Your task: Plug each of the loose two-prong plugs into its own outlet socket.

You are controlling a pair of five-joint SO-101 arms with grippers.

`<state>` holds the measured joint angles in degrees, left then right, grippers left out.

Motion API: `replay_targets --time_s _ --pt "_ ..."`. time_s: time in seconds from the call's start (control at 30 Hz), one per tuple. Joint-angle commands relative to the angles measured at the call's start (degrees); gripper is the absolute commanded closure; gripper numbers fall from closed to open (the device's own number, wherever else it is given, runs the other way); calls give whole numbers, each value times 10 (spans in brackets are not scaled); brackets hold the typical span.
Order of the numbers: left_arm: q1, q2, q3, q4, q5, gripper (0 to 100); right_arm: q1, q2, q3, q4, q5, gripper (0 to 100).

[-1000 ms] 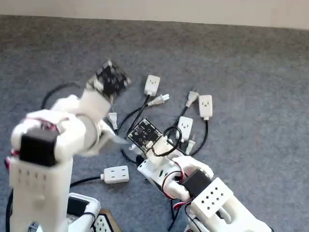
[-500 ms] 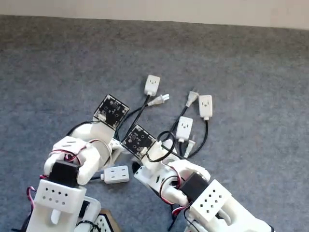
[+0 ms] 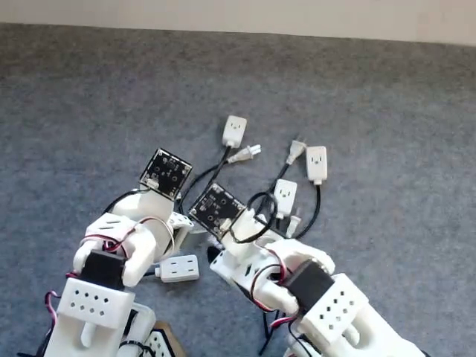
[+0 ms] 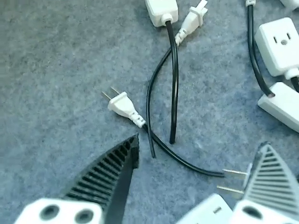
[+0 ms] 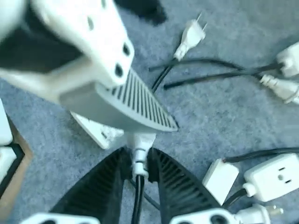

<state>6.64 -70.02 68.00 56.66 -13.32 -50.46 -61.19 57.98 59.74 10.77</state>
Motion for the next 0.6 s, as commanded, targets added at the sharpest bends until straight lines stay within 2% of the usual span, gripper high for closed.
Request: replay_targets --time_s 0.0,0.43,0.57 --pt "-9 0 0 -6 2 646 32 -12 -92 37 8 993" --pt "-12 0 -1 -6 2 646 32 -10 -101 51 21 993" --pt "-66 5 -27 -18 1 646 33 -10 -106 80 21 993"
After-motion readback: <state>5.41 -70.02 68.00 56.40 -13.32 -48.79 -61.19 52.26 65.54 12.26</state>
